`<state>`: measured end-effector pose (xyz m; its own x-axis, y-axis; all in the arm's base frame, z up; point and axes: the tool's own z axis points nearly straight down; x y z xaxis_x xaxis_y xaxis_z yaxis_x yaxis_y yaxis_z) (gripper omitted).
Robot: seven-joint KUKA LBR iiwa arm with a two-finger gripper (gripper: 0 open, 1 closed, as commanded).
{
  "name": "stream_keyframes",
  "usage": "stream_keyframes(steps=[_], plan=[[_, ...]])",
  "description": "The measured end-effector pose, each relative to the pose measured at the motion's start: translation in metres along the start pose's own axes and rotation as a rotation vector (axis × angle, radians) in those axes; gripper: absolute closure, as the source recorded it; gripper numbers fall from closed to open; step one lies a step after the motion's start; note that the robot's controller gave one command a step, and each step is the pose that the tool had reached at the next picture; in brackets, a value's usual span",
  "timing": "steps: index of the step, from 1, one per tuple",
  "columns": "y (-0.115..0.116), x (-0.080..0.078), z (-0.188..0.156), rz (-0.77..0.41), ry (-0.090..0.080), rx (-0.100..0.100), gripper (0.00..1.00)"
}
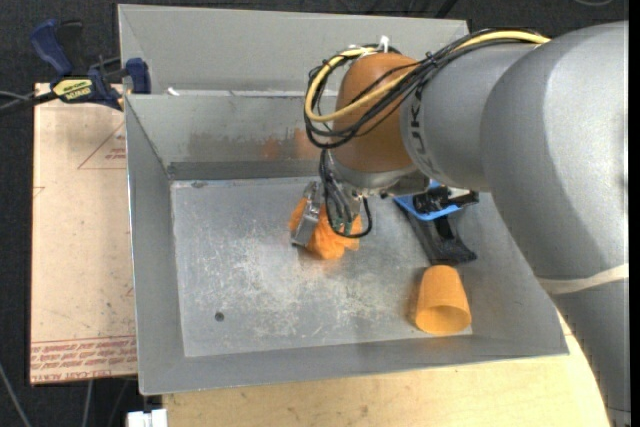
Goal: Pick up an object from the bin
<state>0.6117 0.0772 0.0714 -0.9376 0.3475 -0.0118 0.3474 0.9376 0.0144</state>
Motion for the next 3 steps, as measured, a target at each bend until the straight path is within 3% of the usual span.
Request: stream_keyframes(steps=[1,2,3], plan=[[-0.007,-0.011,-0.109,0.015,-0.003,-0.001,1.0],[-0.007,-0.011,-0.109,0.015,-0.003,-0.001,1.0],[-0.028,-0.007,-0.141,0.022,0.008,0.001,1.0]])
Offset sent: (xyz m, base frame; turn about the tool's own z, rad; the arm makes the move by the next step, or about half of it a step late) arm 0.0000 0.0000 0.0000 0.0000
